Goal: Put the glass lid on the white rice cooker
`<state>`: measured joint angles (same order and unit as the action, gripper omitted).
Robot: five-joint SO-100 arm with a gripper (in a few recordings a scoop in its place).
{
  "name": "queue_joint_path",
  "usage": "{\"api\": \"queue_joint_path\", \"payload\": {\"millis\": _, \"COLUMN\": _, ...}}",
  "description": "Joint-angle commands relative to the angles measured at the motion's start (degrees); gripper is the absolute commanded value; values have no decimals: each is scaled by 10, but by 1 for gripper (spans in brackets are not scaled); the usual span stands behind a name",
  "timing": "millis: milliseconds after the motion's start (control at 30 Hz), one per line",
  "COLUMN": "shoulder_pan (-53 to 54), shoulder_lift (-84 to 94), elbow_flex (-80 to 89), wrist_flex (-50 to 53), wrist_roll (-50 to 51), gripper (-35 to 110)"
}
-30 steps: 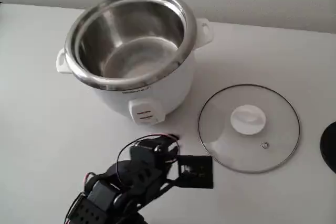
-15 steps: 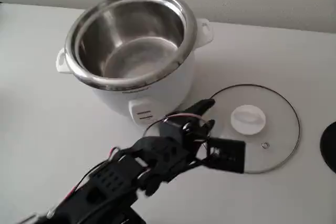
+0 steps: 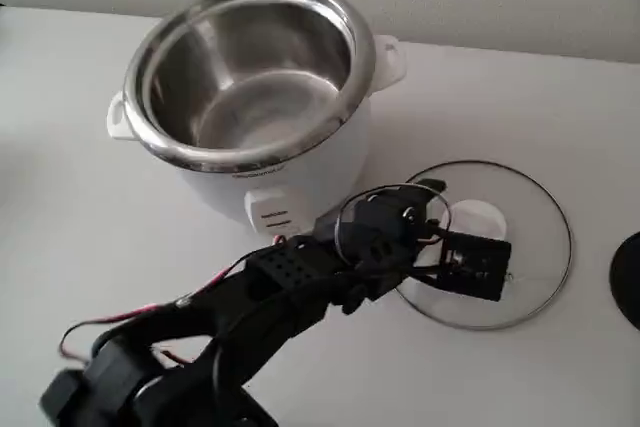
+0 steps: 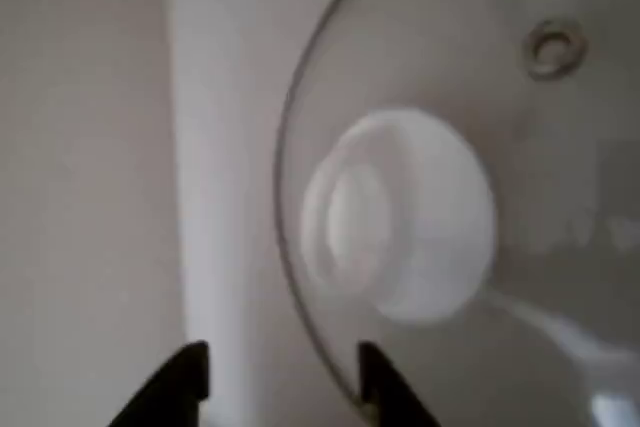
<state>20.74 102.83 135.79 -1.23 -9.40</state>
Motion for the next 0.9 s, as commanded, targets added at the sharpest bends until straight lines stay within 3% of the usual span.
{"api": "queue_joint_path", "payload": {"millis": 0, "shoulder_pan": 17, "shoulder_lift": -33, "elbow_flex": -83, "wrist_flex": -17, "wrist_roll": -4, "gripper": 20}}
{"api": "queue_joint_path", "payload": {"millis": 600, "shoulder_pan": 22, "shoulder_lift": -188, "elbow_flex": -219, "wrist_flex": -25, "wrist_roll": -11, "gripper": 15}}
{"api": "queue_joint_path", "payload": {"millis": 867, "shoulder_pan": 25, "shoulder_lift": -195, "elbow_flex": -235, "wrist_flex": -29, "wrist_roll": -6, "gripper": 0}}
